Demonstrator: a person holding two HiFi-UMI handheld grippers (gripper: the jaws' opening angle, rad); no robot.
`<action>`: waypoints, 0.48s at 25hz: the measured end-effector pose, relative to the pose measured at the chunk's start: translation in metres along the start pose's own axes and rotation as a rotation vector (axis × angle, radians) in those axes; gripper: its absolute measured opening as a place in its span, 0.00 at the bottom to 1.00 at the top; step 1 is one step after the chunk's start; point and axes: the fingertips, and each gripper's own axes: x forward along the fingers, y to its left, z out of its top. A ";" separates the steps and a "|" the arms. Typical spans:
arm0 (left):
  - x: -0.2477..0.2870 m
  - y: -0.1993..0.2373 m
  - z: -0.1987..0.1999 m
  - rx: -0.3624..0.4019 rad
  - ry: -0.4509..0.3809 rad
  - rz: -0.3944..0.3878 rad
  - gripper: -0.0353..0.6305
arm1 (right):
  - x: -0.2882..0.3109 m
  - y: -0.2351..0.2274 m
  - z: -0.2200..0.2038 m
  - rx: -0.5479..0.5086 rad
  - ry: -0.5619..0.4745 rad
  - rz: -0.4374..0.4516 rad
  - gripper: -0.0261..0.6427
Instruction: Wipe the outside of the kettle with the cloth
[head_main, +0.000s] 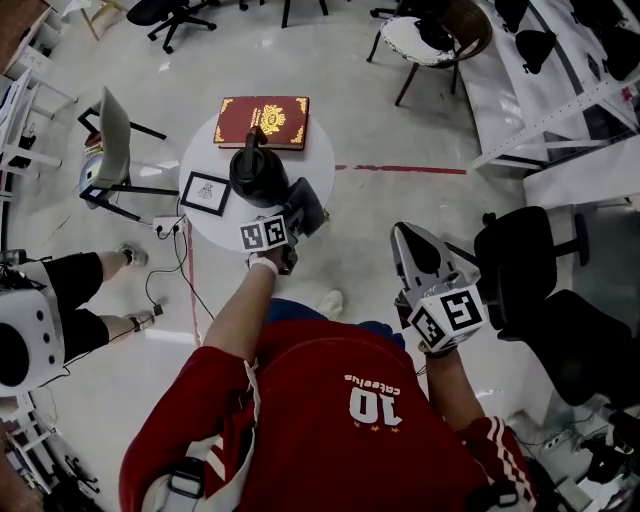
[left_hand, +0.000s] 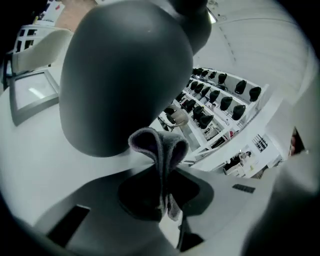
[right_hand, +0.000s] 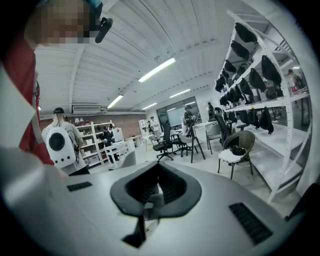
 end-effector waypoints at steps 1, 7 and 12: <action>0.000 0.002 0.001 -0.010 -0.007 0.005 0.12 | 0.002 -0.001 0.000 0.000 0.001 -0.001 0.06; -0.004 0.009 0.012 -0.009 -0.039 0.020 0.12 | 0.007 -0.001 0.002 0.002 -0.006 -0.002 0.06; -0.012 0.003 0.030 0.009 -0.082 0.009 0.12 | 0.010 0.001 0.006 -0.007 -0.013 0.007 0.06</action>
